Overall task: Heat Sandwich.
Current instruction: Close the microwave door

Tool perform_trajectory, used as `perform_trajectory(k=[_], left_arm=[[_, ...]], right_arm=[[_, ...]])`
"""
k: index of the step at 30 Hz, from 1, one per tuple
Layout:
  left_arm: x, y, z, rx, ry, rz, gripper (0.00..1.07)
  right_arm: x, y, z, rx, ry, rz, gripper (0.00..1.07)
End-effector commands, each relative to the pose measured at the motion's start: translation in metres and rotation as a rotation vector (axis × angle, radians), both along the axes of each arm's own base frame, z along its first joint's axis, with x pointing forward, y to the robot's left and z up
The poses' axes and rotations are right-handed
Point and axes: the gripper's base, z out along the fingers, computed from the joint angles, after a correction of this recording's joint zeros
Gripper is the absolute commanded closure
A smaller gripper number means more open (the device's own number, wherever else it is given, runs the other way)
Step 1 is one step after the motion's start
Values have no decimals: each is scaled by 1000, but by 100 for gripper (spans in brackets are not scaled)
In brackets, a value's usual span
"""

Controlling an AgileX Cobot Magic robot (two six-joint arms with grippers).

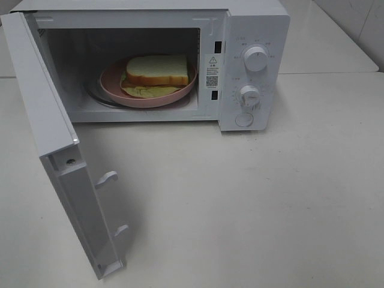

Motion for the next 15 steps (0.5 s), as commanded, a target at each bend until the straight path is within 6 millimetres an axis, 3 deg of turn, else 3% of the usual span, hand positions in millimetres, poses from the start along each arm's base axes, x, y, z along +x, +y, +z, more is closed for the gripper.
perform_trajectory(k=[1, 15], left_arm=[[-2, 0, 1, -8, -27, 3, 9], [-2, 0, 1, -8, -27, 3, 9]], right_arm=[[-4, 0, 0, 6, -38, -9, 32], [-4, 0, 0, 6, -38, -9, 32]])
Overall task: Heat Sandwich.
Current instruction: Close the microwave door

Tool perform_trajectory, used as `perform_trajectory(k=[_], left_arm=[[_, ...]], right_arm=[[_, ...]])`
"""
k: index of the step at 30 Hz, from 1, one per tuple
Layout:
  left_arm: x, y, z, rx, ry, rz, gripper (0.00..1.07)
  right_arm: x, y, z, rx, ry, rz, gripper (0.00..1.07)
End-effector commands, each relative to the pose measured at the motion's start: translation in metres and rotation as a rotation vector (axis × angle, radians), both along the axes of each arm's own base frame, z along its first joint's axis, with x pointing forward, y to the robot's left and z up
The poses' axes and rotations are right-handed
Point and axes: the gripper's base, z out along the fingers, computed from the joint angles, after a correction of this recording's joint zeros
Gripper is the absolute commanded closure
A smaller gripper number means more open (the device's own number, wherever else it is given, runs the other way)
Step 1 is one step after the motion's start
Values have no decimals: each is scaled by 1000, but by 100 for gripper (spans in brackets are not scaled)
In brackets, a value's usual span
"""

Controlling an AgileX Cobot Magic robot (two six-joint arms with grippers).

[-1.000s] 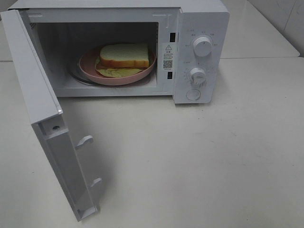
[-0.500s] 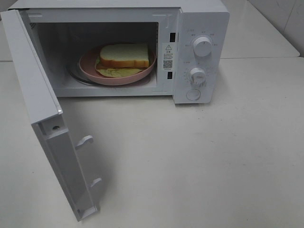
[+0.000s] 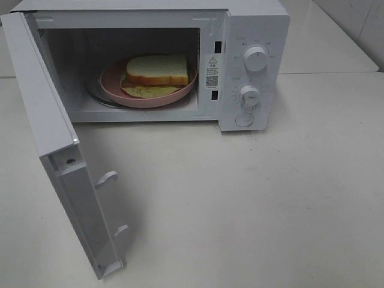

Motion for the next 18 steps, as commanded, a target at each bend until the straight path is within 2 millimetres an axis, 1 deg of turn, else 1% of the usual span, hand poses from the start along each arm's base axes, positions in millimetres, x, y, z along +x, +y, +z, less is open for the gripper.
perform_trajectory(k=[1, 18], left_arm=[[-2, 0, 1, -8, -27, 3, 9], [-2, 0, 1, -9, -27, 3, 9]], right_arm=[[-4, 0, 0, 6, -38, -9, 32], [-4, 0, 0, 6, -38, -9, 32]])
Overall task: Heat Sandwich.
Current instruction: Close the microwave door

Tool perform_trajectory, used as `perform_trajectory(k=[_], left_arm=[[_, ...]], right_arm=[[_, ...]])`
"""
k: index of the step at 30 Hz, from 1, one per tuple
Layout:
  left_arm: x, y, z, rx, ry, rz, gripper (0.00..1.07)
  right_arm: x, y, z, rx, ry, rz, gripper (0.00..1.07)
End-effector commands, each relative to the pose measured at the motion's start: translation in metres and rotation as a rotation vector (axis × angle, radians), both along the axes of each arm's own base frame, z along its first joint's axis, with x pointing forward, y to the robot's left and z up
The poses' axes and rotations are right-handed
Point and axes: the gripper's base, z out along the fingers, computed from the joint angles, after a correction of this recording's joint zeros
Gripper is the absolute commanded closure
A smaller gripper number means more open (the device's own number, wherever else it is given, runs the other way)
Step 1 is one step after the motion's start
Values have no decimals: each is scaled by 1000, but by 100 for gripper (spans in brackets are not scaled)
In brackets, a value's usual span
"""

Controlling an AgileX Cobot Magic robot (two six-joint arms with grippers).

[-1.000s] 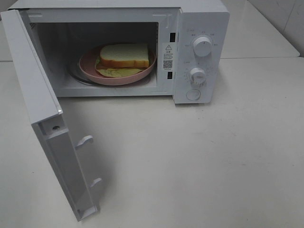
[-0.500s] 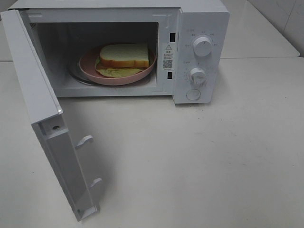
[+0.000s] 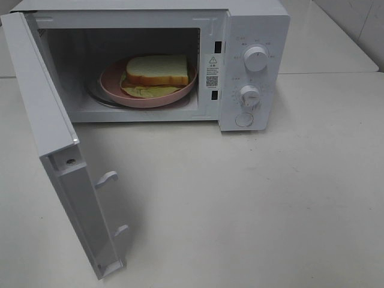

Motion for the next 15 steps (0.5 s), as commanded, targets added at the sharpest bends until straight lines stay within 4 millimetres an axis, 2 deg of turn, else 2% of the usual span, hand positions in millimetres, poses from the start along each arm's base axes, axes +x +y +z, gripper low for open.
perform_trajectory(k=[1, 9, 15], left_arm=[[-2, 0, 1, -9, -27, 3, 9], [9, -1, 8, -18, 7, 0, 9], [32, 0, 18, -21, 33, 6, 20]], right_arm=[[-4, 0, 0, 6, -36, -9, 32], [-4, 0, 0, 6, -36, -9, 32], [-4, 0, 0, 6, -36, -9, 32]])
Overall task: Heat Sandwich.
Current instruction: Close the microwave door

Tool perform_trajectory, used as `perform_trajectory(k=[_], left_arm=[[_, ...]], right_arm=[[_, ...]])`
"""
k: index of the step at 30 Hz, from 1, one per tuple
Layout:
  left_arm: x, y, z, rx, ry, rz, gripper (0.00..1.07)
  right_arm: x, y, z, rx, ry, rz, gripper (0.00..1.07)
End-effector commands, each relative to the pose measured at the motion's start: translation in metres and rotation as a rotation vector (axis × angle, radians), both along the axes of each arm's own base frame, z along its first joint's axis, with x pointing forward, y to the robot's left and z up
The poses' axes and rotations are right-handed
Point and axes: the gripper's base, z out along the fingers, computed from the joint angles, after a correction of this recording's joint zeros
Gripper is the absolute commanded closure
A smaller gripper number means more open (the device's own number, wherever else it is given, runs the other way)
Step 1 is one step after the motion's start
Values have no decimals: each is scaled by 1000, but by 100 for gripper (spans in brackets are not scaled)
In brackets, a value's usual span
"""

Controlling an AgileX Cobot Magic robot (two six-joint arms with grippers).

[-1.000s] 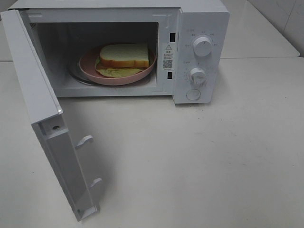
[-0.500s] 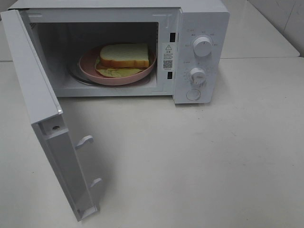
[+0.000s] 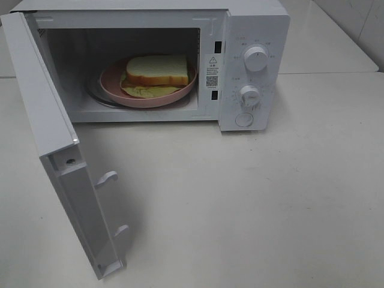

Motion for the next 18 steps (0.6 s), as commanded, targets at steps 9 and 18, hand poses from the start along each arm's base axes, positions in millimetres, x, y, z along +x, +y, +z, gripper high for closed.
perform_trajectory(k=[9, 18], left_arm=[[46, 0, 6, -26, 75, 11, 69], [78, 2, -9, -28, 60, 30, 107]], right_arm=[[-4, 0, 0, 6, -36, -9, 32], [-4, 0, 0, 6, -36, -9, 32]])
